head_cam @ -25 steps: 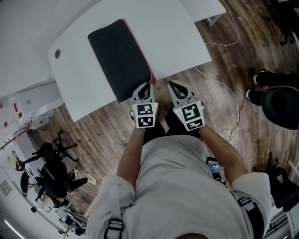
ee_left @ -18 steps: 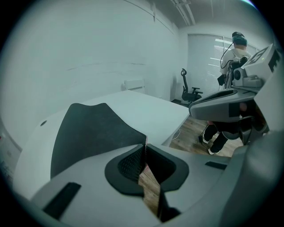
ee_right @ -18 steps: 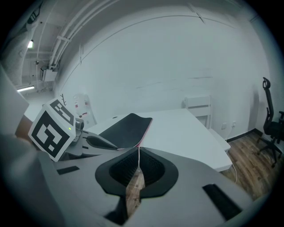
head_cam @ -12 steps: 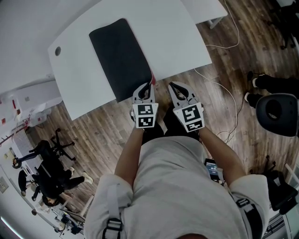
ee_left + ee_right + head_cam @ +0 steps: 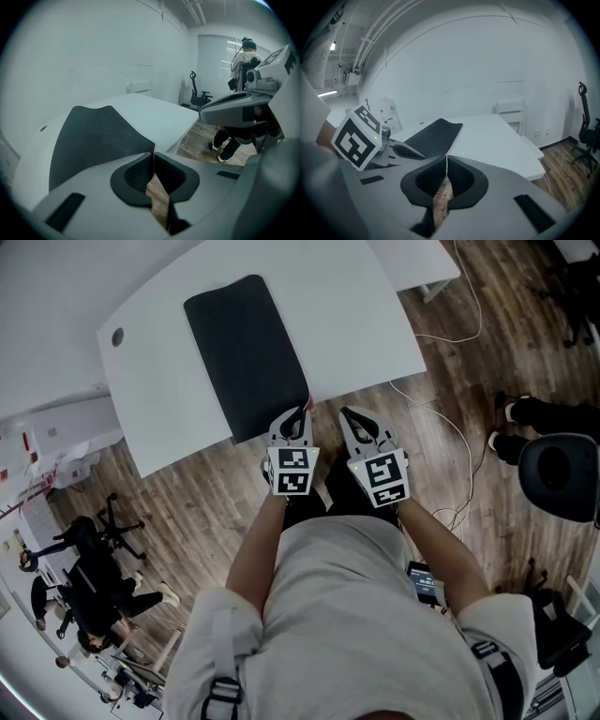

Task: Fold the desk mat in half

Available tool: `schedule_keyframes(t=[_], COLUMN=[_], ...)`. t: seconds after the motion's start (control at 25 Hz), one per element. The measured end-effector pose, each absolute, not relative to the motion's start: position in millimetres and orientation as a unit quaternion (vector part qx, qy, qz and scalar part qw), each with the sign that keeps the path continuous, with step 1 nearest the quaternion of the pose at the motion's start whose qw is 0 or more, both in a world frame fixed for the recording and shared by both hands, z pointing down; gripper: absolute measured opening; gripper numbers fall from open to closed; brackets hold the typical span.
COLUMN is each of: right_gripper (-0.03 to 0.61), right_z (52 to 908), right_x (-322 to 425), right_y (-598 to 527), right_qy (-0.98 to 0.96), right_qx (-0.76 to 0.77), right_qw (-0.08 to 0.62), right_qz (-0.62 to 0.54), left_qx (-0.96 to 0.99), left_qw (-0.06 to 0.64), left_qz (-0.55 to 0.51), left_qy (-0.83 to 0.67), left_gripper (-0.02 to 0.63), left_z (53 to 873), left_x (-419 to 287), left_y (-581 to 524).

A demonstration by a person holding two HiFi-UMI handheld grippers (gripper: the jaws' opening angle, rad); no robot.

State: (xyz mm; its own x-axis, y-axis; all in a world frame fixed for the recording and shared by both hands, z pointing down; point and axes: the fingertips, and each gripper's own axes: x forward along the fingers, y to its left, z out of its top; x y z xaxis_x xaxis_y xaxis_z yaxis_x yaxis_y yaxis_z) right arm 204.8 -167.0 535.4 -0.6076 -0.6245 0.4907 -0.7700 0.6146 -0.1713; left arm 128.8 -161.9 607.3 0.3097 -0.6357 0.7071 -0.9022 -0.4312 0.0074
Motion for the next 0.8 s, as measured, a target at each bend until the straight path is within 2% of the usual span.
schedule_keyframes(t=[0.52,0.72,0.8], right_gripper=[0.04,0.04,0.04], right_z=[542.2,545.9,546.4], right_x=[206.7,205.1,203.7], right_y=[-163.2,-163.7,-163.7], right_qy=[-0.879,-0.884,-0.885], right_qx=[0.389,0.376,0.372], right_qw=[0.2,0.205,0.207], right_qz=[0.192,0.186,0.186], left_qx=[0.774,0.78,0.779], left_qw=[0.22,0.227,0.242], left_qz=[0.327,0.296,0.281], left_qy=[-0.496,-0.503,-0.506], left_gripper=[0.032,0.055,0.088], left_z=[623.3,613.5,614.9], left_x=[132.2,133.0,133.0], left_y=[-158.8,-165.2,-166.0])
